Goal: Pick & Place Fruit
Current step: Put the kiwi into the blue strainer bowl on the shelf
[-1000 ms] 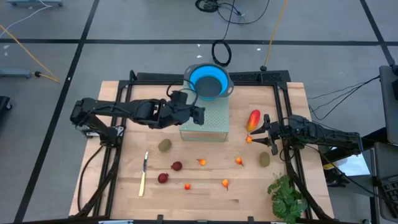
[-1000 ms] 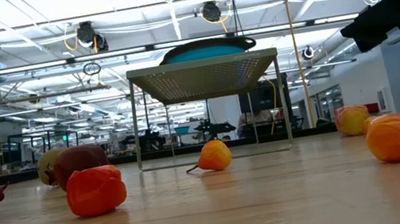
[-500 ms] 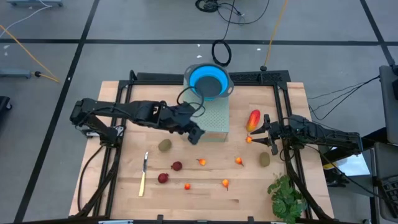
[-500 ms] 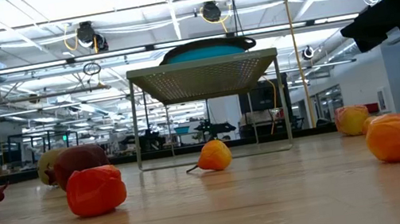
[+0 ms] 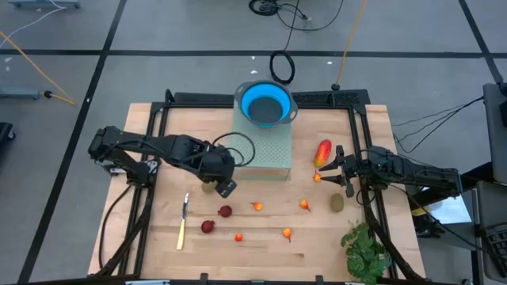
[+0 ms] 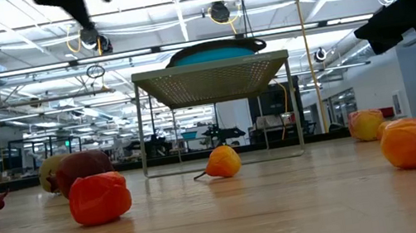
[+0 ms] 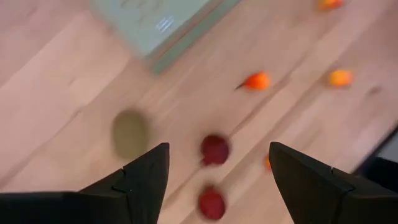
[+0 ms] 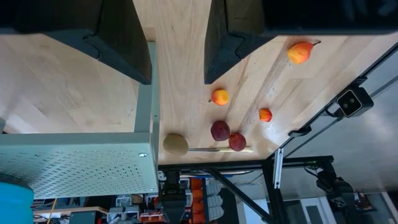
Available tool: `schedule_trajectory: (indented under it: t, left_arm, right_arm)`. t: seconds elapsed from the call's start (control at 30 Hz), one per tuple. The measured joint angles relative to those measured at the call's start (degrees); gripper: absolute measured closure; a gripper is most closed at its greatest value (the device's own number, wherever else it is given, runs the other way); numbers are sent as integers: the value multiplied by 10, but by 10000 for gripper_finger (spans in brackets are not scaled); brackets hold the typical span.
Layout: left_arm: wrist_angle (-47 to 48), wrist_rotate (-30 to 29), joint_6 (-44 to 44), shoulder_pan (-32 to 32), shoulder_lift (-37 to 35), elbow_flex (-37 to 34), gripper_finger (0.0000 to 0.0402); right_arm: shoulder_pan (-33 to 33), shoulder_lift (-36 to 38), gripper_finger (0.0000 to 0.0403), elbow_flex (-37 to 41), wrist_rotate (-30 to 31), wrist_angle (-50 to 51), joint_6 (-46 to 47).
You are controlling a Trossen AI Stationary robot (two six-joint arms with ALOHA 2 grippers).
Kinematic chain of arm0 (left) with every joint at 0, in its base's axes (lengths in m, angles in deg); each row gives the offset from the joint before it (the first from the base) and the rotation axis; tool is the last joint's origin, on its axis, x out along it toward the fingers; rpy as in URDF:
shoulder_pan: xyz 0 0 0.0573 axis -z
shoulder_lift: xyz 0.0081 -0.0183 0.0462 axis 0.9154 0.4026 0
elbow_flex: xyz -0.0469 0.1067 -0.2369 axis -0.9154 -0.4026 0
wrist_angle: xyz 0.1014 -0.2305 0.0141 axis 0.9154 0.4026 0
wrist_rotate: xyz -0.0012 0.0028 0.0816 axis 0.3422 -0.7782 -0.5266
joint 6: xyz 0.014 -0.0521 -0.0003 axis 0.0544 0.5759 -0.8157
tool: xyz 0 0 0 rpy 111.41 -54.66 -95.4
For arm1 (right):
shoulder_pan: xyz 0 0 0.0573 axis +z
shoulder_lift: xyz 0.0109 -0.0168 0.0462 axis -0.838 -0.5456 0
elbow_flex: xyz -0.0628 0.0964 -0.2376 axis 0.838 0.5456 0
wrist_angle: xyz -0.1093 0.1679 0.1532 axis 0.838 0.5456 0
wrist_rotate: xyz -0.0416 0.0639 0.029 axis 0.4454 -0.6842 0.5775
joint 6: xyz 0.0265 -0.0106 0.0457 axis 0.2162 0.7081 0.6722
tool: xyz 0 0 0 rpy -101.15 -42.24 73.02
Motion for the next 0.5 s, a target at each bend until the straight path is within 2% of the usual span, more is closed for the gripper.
schedule_trajectory:
  t: [0.23,0.5]
  left_arm:
    - [120,-35,48,16,0,0,128]
    - [133,-53,31,20,0,0,128]
  right_arm:
    - [0,0,264,0,0,0,0]
    - [0,0,264,0,0,0,0]
